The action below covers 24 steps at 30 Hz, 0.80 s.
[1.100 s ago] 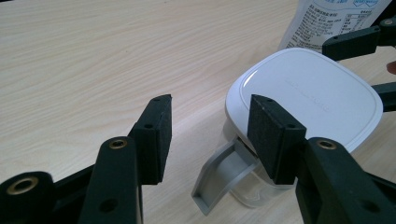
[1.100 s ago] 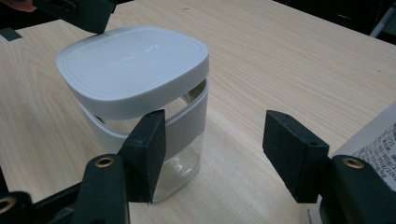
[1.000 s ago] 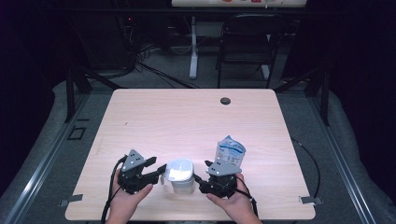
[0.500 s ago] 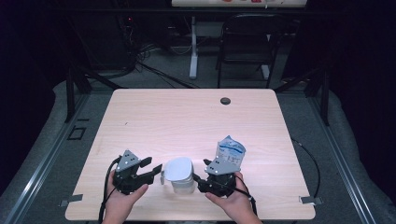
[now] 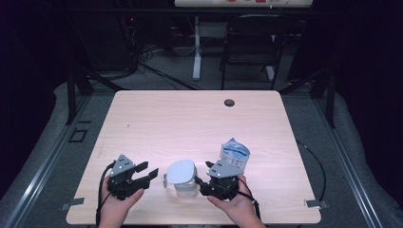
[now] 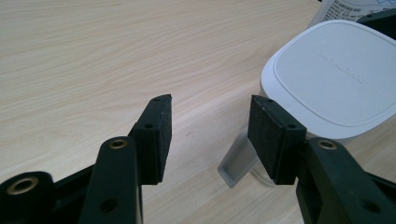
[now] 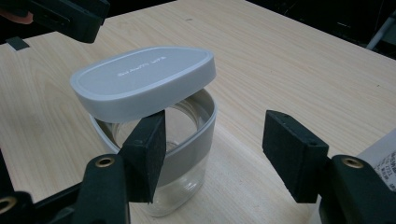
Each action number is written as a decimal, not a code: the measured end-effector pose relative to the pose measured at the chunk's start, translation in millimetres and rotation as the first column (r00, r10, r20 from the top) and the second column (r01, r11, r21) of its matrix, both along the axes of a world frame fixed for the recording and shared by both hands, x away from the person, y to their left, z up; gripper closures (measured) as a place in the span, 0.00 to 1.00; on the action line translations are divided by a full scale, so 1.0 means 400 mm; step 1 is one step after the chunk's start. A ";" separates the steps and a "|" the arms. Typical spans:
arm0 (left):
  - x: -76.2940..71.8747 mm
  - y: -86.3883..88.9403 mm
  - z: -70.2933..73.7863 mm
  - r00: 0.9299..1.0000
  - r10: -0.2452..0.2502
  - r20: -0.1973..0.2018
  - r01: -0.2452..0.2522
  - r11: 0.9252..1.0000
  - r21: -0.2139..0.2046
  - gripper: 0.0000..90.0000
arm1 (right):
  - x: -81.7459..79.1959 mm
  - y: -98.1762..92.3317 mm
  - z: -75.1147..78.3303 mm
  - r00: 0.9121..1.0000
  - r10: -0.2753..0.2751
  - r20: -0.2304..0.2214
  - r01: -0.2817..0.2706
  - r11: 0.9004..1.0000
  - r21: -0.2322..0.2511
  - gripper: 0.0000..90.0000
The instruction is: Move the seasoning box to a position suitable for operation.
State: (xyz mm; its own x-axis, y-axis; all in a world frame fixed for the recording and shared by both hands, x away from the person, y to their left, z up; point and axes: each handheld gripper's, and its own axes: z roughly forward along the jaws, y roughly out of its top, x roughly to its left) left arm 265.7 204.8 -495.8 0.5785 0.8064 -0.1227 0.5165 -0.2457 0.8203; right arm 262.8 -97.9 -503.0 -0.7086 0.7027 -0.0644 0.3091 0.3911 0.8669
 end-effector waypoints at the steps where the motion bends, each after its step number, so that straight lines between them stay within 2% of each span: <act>1: -0.001 0.001 0.000 1.000 0.004 -0.001 -0.004 1.000 -0.006 0.56 | 0.000 0.001 -0.001 1.000 -0.002 0.002 0.002 1.000 0.005 0.44; 24: -0.003 0.009 0.007 1.000 0.002 0.000 -0.002 1.000 -0.013 0.58 | 0.005 0.022 0.033 1.000 0.012 0.022 -0.012 1.000 0.017 0.44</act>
